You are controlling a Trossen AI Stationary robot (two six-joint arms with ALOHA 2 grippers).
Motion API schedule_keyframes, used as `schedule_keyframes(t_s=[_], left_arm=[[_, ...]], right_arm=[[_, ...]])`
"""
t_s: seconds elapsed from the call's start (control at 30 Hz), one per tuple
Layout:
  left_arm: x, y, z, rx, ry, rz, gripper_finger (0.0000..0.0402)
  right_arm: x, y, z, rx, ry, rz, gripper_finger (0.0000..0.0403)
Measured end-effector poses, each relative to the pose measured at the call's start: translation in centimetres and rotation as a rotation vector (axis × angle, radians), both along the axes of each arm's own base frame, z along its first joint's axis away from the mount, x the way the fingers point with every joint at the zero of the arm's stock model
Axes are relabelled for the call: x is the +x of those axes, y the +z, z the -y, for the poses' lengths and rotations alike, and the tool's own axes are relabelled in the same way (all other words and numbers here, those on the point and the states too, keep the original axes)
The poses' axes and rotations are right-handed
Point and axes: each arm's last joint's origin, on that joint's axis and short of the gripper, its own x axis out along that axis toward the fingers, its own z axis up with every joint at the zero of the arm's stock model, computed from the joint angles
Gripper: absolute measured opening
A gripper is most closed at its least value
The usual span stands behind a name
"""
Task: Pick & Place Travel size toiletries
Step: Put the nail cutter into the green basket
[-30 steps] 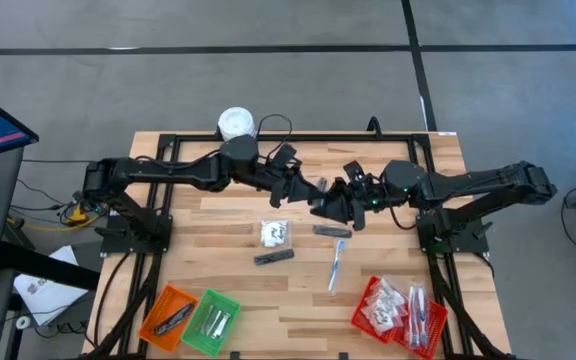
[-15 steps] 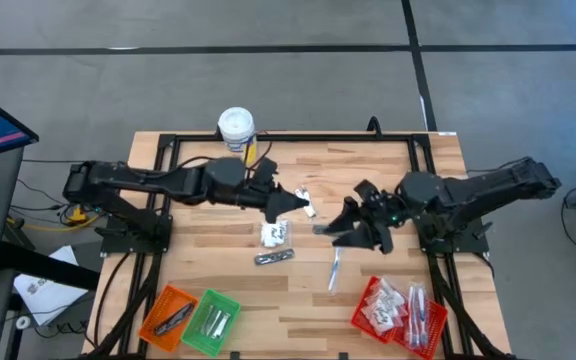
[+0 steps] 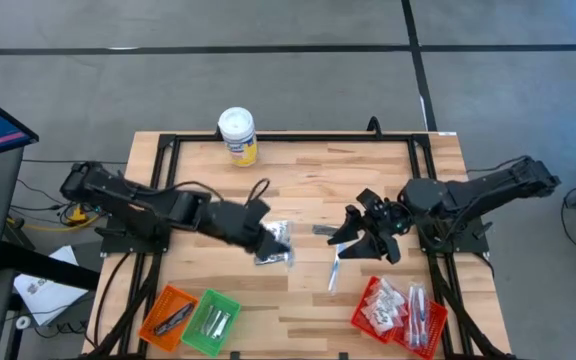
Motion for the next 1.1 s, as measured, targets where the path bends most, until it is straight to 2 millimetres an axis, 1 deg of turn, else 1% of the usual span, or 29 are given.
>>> schedule_keyframes(t_s=[0.13, 0.23, 0.43, 0.57, 0.7, 0.8, 0.87, 0.97, 1.1], left_arm=[[-1.2, -0.7, 2.2, -0.113, 0.002, -0.108, 0.0002], [-2.1, -1.1, 4.0, -0.196, 0.003, -0.178, 0.0002], [-4.7, -2.1, 7.1, -0.312, 0.025, -0.368, 0.0002], [-6.8, -2.9, 8.9, -0.374, 0.058, -0.524, 0.0002], [-8.5, -3.6, 10.5, -0.408, 0.096, -0.629, 0.0002], [-8.9, -4.1, 11.4, -0.442, 0.101, -0.695, 0.0002], [-8.8, -4.8, 12.0, -0.444, 0.097, -0.744, 0.0002], [-8.1, -6.8, 13.1, -0.421, 0.065, -0.859, 0.0002], [-6.8, -10.0, 14.1, -0.33, -0.006, -0.982, 0.0002]], right_arm=[[-0.2, -0.4, -0.4, -0.011, 0.017, -0.034, 0.027], [-0.4, -1.1, -0.8, -0.03, 0.026, -0.105, 0.027], [-0.9, -2.3, -1.5, -0.082, 0.051, -0.224, 0.027], [-1.2, -2.5, -2.1, -0.097, 0.08, -0.236, 0.027], [-1.5, -2.5, -2.7, -0.106, 0.09, -0.23, 0.027], [-1.7, -2.5, -3.2, -0.111, 0.092, -0.227, 0.027], [-1.8, -2.4, -3.4, -0.111, 0.099, -0.222, 0.027], [-1.9, -2.4, -3.6, -0.111, 0.11, -0.218, 0.027], [-2.0, -2.4, -3.9, -0.106, 0.118, -0.22, 0.027]])
